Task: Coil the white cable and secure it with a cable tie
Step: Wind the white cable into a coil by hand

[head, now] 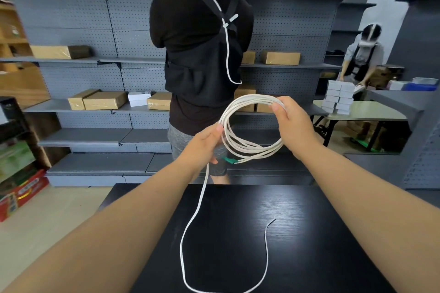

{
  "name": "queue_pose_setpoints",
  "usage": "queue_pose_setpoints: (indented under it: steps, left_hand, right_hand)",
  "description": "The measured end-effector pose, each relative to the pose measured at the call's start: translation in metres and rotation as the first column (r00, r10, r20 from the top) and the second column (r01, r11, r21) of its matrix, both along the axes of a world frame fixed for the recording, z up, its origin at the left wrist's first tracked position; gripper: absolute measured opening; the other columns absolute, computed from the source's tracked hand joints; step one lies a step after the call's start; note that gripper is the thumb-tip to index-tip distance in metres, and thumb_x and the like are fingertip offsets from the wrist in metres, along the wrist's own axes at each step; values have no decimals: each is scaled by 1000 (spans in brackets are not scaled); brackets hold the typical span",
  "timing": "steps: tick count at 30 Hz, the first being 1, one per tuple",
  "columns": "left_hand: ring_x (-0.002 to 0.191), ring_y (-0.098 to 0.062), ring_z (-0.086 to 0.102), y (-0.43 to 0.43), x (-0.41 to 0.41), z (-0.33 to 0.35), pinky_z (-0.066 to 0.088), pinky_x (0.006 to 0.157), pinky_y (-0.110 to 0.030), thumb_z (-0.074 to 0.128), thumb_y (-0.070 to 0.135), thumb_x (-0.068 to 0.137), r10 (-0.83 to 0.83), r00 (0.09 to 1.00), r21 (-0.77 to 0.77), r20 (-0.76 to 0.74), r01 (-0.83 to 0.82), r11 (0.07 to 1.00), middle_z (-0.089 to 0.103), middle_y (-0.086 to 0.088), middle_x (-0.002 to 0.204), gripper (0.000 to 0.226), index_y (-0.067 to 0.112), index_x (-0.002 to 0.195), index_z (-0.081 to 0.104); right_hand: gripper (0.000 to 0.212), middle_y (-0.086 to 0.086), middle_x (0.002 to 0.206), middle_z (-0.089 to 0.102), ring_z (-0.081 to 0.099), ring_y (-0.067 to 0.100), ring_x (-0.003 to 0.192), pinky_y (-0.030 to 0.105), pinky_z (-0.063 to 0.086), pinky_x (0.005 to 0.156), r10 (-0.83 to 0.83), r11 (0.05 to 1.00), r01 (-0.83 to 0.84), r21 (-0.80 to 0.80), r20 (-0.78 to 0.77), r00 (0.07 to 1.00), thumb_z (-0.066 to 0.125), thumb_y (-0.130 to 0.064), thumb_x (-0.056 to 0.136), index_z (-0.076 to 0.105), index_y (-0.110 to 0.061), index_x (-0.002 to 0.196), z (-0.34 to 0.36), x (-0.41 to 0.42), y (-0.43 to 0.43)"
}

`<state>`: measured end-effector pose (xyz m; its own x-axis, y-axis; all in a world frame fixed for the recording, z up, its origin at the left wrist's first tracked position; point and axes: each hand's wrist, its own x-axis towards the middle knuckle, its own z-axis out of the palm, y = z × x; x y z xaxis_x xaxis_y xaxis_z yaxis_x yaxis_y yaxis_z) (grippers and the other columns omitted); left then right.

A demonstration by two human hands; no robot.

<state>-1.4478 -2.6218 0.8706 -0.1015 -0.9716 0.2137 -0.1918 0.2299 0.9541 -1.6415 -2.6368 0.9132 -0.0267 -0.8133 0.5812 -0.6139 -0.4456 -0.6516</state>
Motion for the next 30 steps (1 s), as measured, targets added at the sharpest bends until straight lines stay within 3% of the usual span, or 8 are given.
queue_pose_setpoints:
  steps: [3, 6, 10, 15, 19, 22, 25, 30]
  left_hand:
    - [108, -7, 57, 0, -8, -1, 46, 75, -23, 28, 40, 100, 33, 995, 17, -97, -31, 999, 65, 7, 113, 33, 31, 115, 56]
    - [106, -11, 61, 0, -15, -2, 43, 93, -33, 29, 42, 99, 79, 973, 29, -217, -74, 997, 69, 7, 107, 33, 34, 99, 61]
    - [100, -13, 65, 3, -20, -5, 46, 91, -31, 27, 45, 99, 98, 930, 81, -354, -74, 994, 72, 3, 103, 42, 30, 103, 65]
    - [103, -11, 63, 6, -21, -11, 47, 86, -28, 27, 47, 97, -19, 899, 122, -438, 80, 989, 69, -2, 111, 50, 18, 118, 62]
    - [111, -12, 59, 7, -19, -17, 44, 99, -34, 53, 29, 92, -76, 955, 46, -286, 93, 995, 65, 1, 116, 33, 20, 123, 56]
    - [105, -14, 60, 6, -24, -17, 47, 97, -33, 59, 26, 90, 27, 972, -17, -234, -32, 999, 65, 0, 109, 29, 20, 118, 56]
    - [96, -11, 58, 1, -31, -16, 46, 90, -27, 56, 31, 91, 184, 958, -76, -218, -205, 976, 61, 3, 100, 22, 24, 112, 55]
    - [90, -18, 68, -2, -43, -8, 54, 88, -40, 52, 31, 93, 272, 820, 52, -503, -286, 957, 62, -1, 88, 21, 13, 103, 57]
  right_hand:
    - [27, -9, 72, 47, 42, 6, 65, 27, 33, 58, -7, 1000, 6, 14, 82, 997, 34, -25, 100, 55, -12, 110, -3, 3, 0]
    - [26, -3, 76, 50, 44, 12, 68, 28, 34, 58, -30, 999, 28, 16, 135, 990, 34, -25, 100, 55, -12, 107, -5, 7, 3]
    - [28, 2, 92, 53, 46, 16, 84, 29, 33, 67, -95, 995, 93, 20, 210, 973, 33, -23, 100, 54, -10, 111, -5, 10, 6]
    - [27, 2, 92, 53, 45, 16, 82, 29, 33, 64, -155, 988, 150, 41, 271, 950, 32, -23, 100, 54, -10, 110, -5, 11, 6]
    - [26, 1, 89, 52, 44, 14, 79, 27, 34, 63, -172, 985, 162, 58, 347, 922, 32, -23, 100, 54, -11, 106, -7, 11, 6]
    - [21, -6, 78, 49, 43, 11, 73, 26, 35, 61, -161, 987, 149, 61, 421, 893, 33, -24, 100, 52, -15, 98, -11, 14, 5]
    - [23, -9, 72, 46, 42, 8, 66, 27, 36, 62, -158, 987, 140, 73, 480, 863, 34, -27, 100, 54, -17, 102, -18, 22, 2]
    - [20, -8, 68, 43, 39, 10, 61, 35, 36, 66, -120, 992, 74, 102, 599, 791, 34, -33, 99, 52, -23, 97, -30, 38, 5]
